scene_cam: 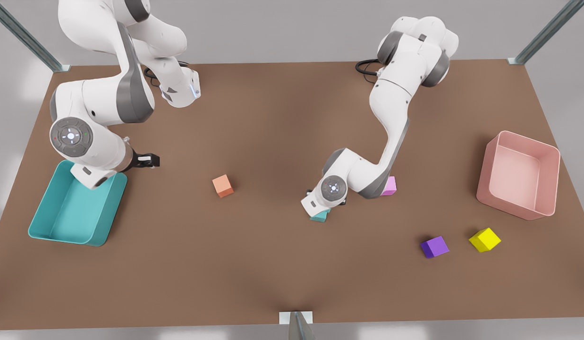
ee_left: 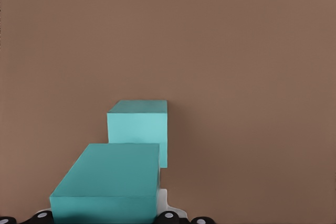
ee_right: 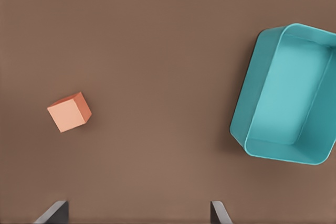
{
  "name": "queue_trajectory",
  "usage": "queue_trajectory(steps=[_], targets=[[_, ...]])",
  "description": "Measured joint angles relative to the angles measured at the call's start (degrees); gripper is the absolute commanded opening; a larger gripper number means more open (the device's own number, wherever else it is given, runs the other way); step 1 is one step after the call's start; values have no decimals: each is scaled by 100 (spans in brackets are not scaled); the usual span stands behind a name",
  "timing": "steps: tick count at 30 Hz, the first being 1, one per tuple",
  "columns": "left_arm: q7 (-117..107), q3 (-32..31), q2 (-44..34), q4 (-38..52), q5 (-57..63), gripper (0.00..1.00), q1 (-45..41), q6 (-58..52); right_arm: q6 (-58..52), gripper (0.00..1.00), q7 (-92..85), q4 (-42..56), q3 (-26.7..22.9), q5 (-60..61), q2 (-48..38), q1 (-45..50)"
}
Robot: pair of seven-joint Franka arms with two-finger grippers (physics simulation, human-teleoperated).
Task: Stack the two blue cubes on top of each other
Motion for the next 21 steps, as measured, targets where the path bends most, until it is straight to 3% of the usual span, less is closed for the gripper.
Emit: queue_trajectory(steps=[10, 11, 12, 21], targets=[[-798, 0, 294, 373, -22, 68, 1, 81, -1, 100, -193, 10, 0, 13, 54, 0], [-856, 0, 300, 371, -30, 76, 1, 89, -1, 100, -204, 14, 2, 15, 72, 0], [-908, 0, 305, 370, -42, 100, 1, 96, -1, 100, -214, 17, 6, 16, 87, -1], [-1275, 1, 257, 374, -132, 100, 18, 111, -4, 100, -286, 12, 10, 59, 111, 0]])
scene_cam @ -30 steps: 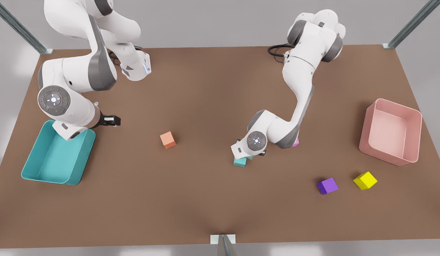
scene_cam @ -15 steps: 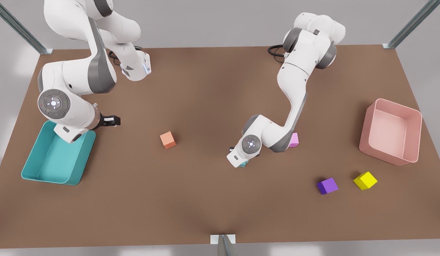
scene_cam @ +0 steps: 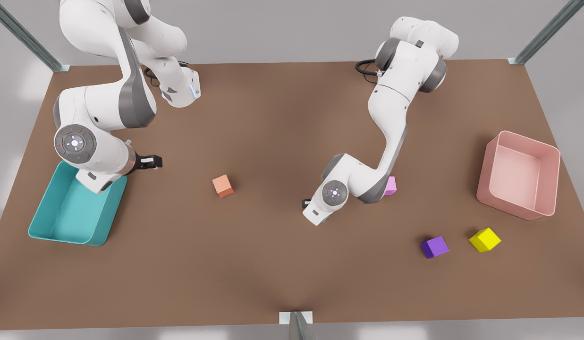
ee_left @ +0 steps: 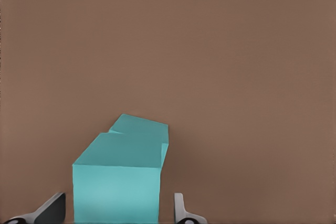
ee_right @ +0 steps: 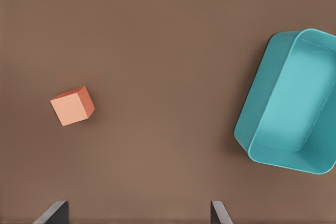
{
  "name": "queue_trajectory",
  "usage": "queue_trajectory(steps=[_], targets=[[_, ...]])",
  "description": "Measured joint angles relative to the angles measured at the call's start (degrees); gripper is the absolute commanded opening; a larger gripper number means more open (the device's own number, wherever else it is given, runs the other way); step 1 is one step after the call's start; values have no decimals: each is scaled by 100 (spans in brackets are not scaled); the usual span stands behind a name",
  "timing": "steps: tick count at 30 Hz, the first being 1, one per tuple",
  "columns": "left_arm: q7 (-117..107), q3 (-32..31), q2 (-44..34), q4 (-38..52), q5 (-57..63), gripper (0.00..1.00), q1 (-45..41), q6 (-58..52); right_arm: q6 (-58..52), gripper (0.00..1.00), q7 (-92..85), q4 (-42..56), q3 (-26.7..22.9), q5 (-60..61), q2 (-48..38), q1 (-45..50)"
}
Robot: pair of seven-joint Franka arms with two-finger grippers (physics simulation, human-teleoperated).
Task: Stack the two blue cubes on top of each other
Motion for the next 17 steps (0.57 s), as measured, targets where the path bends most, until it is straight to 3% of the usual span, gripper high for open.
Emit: queue_trajectory(steps=[6, 8, 11, 17], targets=[[-183, -9, -263, 2, -81, 100, 0, -212, -4, 100, -47, 16, -9, 4, 0, -44], [-229, -2, -982, 2, -79, 100, 260, -703, -3, 100, -61, 18, -9, 4, 0, -44], [-86, 10, -2509, 2, 161, 100, 1476, -1821, 8, 100, -81, 61, -9, -10, 0, -70], [856, -93, -3454, -696, 639, 100, 2259, -2902, 62, 100, -165, 127, -9, -31, -207, -273]])
